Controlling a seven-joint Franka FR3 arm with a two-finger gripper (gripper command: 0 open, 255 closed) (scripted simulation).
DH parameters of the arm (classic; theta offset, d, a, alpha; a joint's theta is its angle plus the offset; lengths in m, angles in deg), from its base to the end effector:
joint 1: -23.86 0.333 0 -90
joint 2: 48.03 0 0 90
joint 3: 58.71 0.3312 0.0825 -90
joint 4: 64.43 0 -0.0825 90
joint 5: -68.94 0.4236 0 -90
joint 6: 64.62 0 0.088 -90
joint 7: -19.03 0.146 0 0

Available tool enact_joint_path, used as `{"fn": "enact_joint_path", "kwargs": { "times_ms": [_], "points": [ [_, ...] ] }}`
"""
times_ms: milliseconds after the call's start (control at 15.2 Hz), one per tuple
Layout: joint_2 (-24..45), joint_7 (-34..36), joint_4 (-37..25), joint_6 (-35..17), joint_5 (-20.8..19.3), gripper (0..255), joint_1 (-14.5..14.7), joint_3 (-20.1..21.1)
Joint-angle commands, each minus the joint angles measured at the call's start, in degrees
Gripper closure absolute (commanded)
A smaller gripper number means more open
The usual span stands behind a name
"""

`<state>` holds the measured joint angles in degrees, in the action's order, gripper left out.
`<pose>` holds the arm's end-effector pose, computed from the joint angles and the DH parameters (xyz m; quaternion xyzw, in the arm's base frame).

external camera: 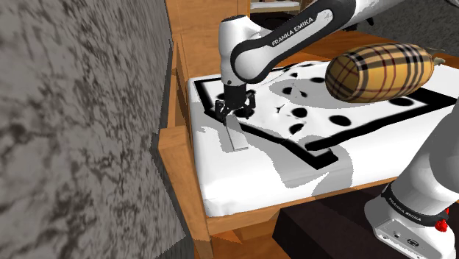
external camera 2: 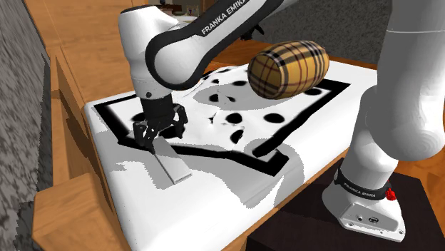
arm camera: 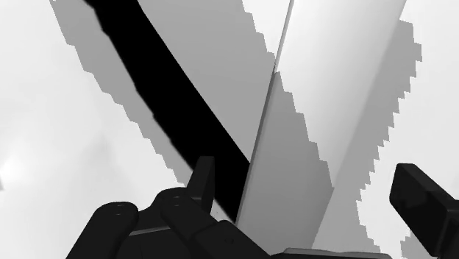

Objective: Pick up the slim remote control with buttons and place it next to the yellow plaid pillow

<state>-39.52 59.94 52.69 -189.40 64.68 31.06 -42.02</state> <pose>0.5595 0.2405 0.3250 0.9917 -0.1283 0.0016 0.0098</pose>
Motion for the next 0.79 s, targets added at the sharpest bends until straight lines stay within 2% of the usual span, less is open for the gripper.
{"fn": "enact_joint_path", "kwargs": {
  "times_ms": [0, 396, 726],
  "points": [
    [1.88, 0.87, -0.55, -1.39, -0.81, 0, 0.27, -0.07],
    [4.23, 1.58, 1.03, -5.21, -1.87, 0, 0.45, -0.38],
    [4.23, 1.58, 1.03, -5.21, -1.87, 0, 0.46, -0.38]
  ]
}}
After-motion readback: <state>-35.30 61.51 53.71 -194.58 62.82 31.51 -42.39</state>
